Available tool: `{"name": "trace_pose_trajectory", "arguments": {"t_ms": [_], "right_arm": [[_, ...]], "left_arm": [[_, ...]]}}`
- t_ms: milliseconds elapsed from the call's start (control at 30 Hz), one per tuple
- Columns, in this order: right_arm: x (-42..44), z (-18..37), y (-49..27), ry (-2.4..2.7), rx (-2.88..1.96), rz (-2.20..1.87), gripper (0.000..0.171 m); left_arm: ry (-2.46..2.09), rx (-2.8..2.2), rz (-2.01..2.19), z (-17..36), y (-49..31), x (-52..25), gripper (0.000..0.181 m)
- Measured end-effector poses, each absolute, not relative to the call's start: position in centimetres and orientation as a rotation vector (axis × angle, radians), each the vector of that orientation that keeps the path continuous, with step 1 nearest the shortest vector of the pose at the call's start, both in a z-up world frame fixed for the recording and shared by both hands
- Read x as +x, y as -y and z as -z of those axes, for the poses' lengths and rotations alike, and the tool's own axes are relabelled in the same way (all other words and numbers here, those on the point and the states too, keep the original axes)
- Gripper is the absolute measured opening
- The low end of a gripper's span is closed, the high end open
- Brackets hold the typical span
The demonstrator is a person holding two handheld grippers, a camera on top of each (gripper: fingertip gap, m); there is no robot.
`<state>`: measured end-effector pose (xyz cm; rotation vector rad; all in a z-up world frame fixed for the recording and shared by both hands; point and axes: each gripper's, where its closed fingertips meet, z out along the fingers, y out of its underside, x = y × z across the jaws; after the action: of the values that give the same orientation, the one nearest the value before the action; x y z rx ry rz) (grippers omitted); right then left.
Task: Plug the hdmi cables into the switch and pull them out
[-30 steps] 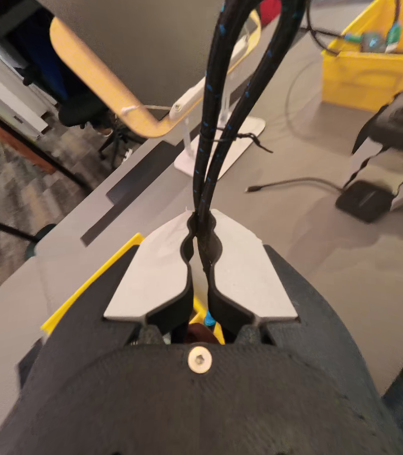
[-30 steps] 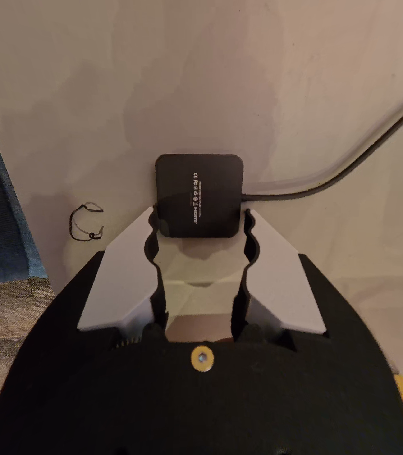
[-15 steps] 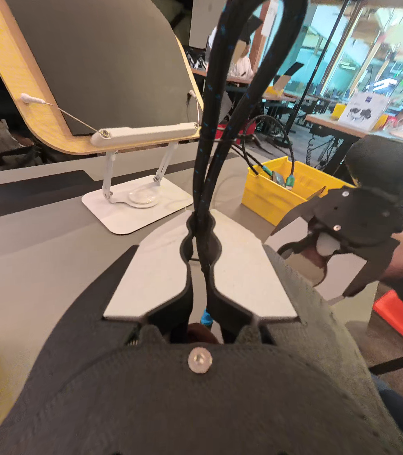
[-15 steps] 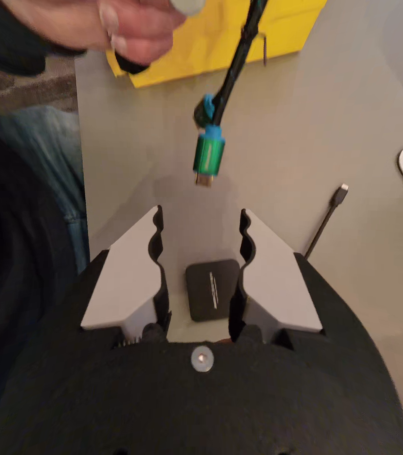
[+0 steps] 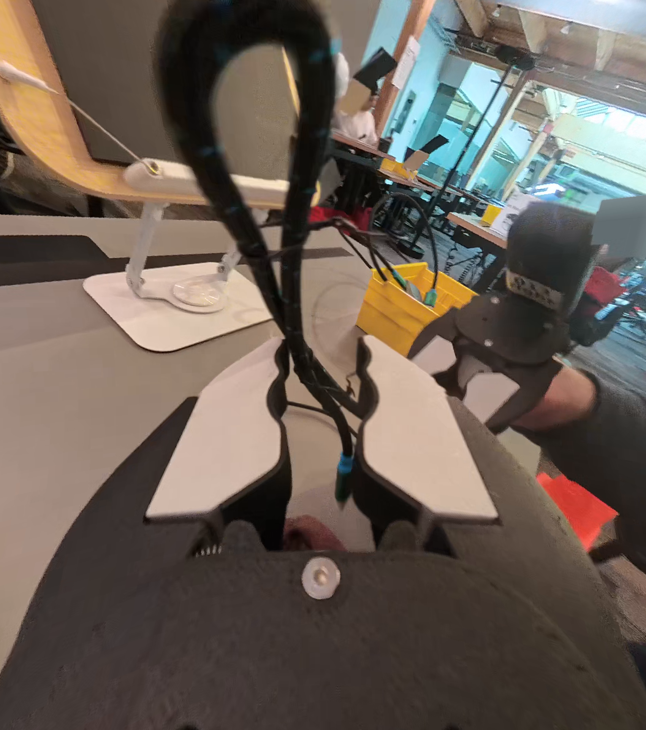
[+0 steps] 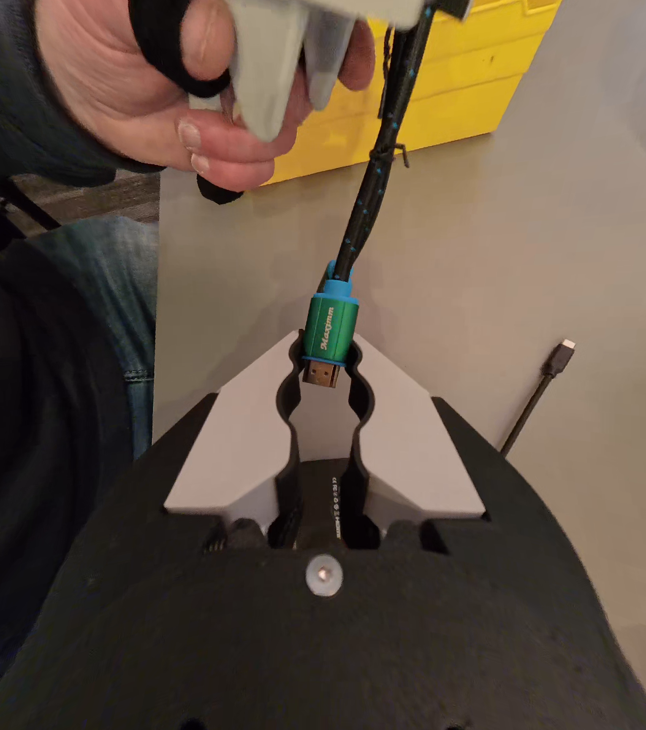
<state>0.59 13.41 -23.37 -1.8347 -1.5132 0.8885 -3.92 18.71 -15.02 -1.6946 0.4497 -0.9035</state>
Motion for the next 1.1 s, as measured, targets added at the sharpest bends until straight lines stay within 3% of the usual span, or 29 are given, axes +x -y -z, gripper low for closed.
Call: {"name": "trace_pose_trajectory", "arguments": {"t_ms": [333, 600, 767, 967, 1100], "right_arm": [[1.4, 21.5, -12.1, 1.701, -1.717, -1.103, 0.017], [1.8, 20.2, -12.3, 1.72, -1.646, -1.215, 0.017], [1.2, 18.6, -11.6, 1.706, -1.554, -1.321, 0.016], [1.1, 18.5, -10.7, 1.809, -1.535, -1.347, 0.015], [1.2, 18.5, -10.3, 1.887, -1.55, -1.347, 0.015]], "left_arm": [[-0.737, -1.604, 1.043, 15.7, -15.4, -1.6, 0.058], [-0.79, -1.572, 1.062, 15.9, -15.0, -1.5, 0.059], [-0.781, -1.533, 1.025, 16.1, -15.0, -0.8, 0.071], [-0.846, -1.433, 1.124, 15.4, -13.4, 1.0, 0.058], [-0.874, -1.417, 1.131, 15.5, -12.9, 1.5, 0.037]]}}
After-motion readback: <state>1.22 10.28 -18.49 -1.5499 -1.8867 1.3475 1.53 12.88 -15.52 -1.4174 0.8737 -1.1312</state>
